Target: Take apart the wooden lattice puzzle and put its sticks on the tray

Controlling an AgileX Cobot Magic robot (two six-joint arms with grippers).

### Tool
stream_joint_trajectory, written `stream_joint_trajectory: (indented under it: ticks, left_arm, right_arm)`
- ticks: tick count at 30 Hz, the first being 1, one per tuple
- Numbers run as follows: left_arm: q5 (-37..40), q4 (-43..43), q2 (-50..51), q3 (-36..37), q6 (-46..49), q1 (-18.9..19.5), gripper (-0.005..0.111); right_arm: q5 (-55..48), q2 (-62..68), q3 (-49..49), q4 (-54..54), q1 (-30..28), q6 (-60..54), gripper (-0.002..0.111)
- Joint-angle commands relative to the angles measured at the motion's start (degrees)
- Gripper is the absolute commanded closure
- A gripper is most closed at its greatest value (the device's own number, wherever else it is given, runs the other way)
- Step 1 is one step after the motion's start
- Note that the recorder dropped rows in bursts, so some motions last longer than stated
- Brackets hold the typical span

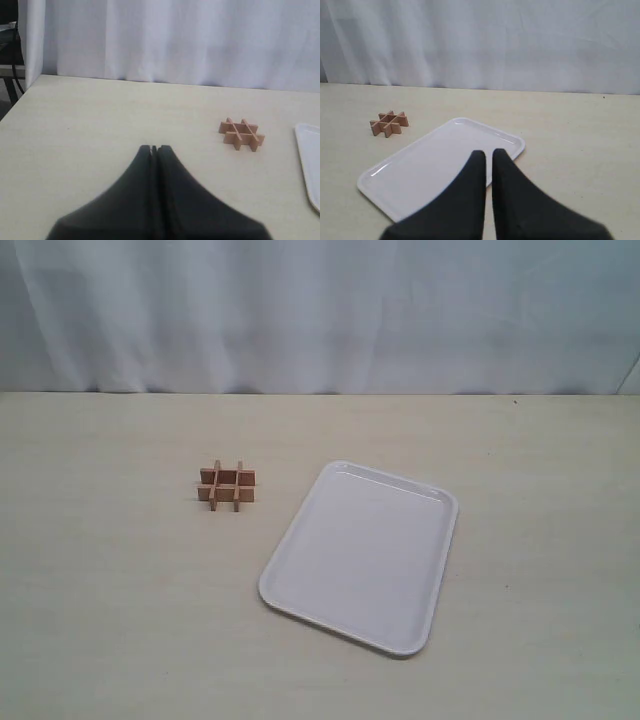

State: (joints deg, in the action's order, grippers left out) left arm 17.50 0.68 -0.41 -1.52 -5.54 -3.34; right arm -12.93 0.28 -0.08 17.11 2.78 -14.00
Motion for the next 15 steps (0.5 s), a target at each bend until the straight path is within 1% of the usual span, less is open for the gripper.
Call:
stream_joint_trajectory:
  ticks: [1,10,13,15]
  left_arm:
    - [-0.07,0.14,0.41,0.02,-0.21,-0.03,0.107]
    - [-0.07,0.14,0.41,0.02,-0.21,-0.03,0.107]
    - [-2.03,-0.04,0.41,0.02,-0.34,-0.03,0.107]
    - [-3.54,-2.13,0.41,0.02,-0.72,-0.03,0.107]
  right_arm:
    - [-0.34,-0.28,0.08,-0.01,0.05,-0.18,0.104]
    - [-0.34,-0.28,0.08,-0.01,0.05,-0.18,0.104]
    - [-0.34,-0.28,0.08,-0.01,0.05,-0.18,0.104]
    - [-0.34,-0.28,0.08,-0.01,0.05,-0.18,0.104]
